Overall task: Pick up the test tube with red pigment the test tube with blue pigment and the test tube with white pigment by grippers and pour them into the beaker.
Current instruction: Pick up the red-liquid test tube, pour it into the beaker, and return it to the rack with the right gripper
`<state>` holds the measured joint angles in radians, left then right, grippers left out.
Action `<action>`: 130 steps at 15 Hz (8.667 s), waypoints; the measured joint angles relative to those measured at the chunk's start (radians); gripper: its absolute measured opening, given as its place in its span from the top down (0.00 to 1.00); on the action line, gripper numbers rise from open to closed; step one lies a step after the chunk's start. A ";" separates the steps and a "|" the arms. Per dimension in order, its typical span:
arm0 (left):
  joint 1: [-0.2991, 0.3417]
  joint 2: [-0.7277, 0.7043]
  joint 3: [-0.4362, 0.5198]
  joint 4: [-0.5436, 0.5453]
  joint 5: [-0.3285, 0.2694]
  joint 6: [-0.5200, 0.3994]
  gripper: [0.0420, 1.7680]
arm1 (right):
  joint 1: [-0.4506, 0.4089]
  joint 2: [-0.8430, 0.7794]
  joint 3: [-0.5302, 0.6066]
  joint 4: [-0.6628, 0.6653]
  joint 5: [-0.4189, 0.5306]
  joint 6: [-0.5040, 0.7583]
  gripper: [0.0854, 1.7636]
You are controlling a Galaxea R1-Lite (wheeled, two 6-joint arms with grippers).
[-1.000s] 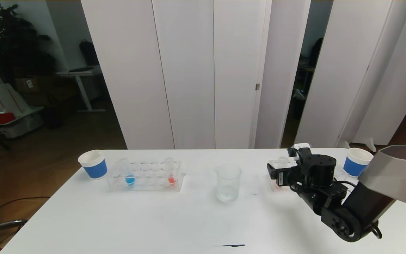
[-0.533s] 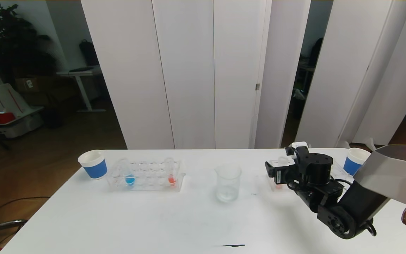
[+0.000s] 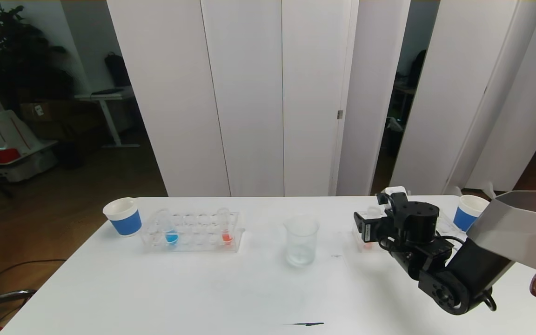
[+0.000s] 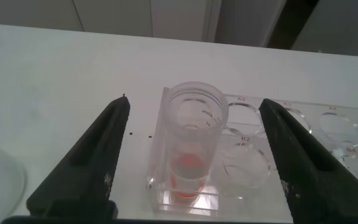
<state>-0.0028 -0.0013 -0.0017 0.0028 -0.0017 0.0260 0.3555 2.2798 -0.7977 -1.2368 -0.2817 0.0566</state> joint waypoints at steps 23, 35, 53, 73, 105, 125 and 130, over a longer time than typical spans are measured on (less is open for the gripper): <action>0.000 0.000 0.000 0.000 0.000 0.000 0.02 | -0.001 -0.020 -0.006 0.002 -0.001 0.007 0.71; 0.001 0.000 0.000 0.000 0.000 0.000 0.02 | -0.005 -0.238 -0.336 0.408 0.028 0.003 0.71; 0.001 0.000 0.000 0.000 0.000 0.000 0.02 | 0.121 -0.189 -0.440 0.489 0.538 -0.337 0.71; 0.000 0.000 0.000 0.000 0.000 0.000 0.02 | 0.002 0.012 -0.657 0.375 0.963 -1.198 0.71; 0.001 0.000 0.000 0.000 0.000 0.000 0.02 | -0.005 0.161 -0.833 0.344 1.118 -1.759 0.71; 0.001 0.000 0.000 0.000 0.000 0.000 0.02 | 0.002 0.119 -0.859 0.354 0.988 -1.643 0.71; 0.001 0.000 0.000 0.000 0.000 0.000 0.02 | 0.023 0.051 -0.848 0.345 0.657 -1.400 0.71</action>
<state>-0.0019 -0.0013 -0.0017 0.0032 -0.0017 0.0260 0.3781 2.3309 -1.6453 -0.8915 0.3757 -1.3432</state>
